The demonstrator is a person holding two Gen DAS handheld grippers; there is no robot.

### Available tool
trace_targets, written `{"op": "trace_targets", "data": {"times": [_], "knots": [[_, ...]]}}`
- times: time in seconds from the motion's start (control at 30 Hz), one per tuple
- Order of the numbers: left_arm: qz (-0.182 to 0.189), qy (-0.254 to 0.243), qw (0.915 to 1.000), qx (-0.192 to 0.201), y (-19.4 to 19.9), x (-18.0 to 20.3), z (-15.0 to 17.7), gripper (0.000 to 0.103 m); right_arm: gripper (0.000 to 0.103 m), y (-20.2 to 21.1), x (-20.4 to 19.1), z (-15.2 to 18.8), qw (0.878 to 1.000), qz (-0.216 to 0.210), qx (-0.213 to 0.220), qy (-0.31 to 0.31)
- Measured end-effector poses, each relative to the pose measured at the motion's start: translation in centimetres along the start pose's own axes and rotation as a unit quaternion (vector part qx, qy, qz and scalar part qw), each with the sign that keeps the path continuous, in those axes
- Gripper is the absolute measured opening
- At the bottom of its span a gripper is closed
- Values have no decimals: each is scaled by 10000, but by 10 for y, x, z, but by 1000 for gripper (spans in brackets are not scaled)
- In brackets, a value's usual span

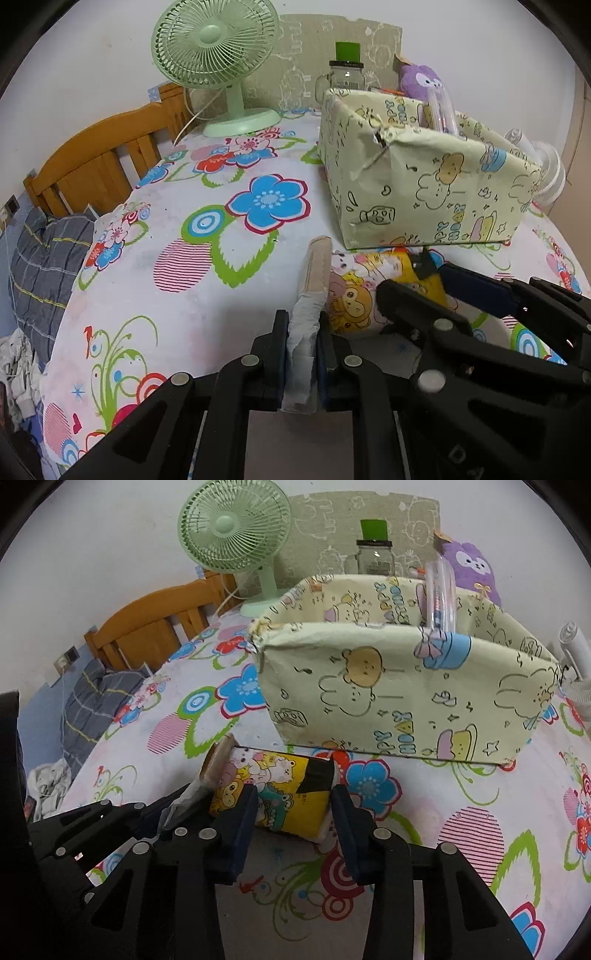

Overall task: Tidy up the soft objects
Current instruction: 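Close the right tool on the yellow snack pack and lift it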

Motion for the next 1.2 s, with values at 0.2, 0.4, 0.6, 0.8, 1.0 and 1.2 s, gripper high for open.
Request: {"op": "trace_targets", "data": {"times": [0.2, 0.4, 0.6, 0.8, 1.0, 1.2], "knots": [[-43, 41, 10000, -6, -2, -13, -2, 11, 81, 2, -7, -6, 9998, 96, 129, 94], [-22, -57, 9999, -101, -10, -21, -1, 11, 81, -12, -14, -9, 9997, 195, -2, 112], [102, -208, 9997, -117, -16, -18, -3, 11, 81, -22, -10, -10, 9988, 478, -74, 32], [154, -244, 9995, -97, -16, -17, -3, 11, 81, -26, -7, -12, 9976, 682, -81, 13], [123, -263, 9996, -73, -16, -16, -3, 11, 81, -26, -4, -13, 9965, 827, -72, 21], [133, -296, 9995, -60, -15, -11, -4, 11, 81, -26, 13, -6, 9953, 832, -233, -433]]}}
Point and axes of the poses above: each gripper's, at about its wrist camera, not at the fingertips, and y roughly against the way its jaws point, x to its right, z to its underside, the point moved 7 cm from there along -y, roughly the way its jaws point, and after that the axes turned 9 degrees about -z, right-handed, at the moved point
